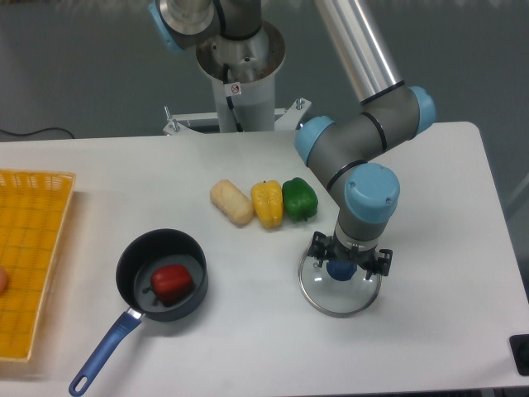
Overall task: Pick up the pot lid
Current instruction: 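Lower the open gripper around the blue knob and close on it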
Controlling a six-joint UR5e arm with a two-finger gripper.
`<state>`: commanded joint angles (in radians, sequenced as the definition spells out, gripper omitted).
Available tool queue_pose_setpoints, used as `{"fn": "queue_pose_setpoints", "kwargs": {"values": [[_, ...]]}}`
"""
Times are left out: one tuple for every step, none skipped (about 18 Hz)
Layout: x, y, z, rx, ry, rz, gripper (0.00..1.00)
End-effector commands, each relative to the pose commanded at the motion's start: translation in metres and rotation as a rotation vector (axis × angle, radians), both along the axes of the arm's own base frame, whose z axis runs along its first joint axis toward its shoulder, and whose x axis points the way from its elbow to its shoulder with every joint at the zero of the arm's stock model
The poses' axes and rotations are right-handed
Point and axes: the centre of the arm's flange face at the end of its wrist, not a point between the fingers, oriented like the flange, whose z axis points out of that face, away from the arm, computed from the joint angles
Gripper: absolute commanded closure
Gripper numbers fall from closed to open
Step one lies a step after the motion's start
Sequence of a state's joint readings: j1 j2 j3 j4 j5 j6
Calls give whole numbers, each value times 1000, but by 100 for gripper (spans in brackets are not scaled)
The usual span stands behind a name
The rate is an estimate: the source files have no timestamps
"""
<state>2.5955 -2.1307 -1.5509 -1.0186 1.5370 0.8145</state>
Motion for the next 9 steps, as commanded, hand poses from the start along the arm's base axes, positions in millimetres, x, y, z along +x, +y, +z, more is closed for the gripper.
{"fn": "queue_pose_setpoints", "kwargs": {"values": [[0, 0, 0, 0, 0, 0, 0], [0, 0, 0, 0, 0, 0, 0], [0, 0, -2, -2, -3, 0, 0], [1, -1, -3, -4, -4, 0, 0], [2, -1, -9, -10, -13, -1, 0], [3, -2, -11, -12, -16, -3, 0], [3, -2, -12, -13, -15, -3, 0], [3, -2, -12, -13, -15, -5, 0], [3, -2, -12, -14, -17, -6, 0]]}}
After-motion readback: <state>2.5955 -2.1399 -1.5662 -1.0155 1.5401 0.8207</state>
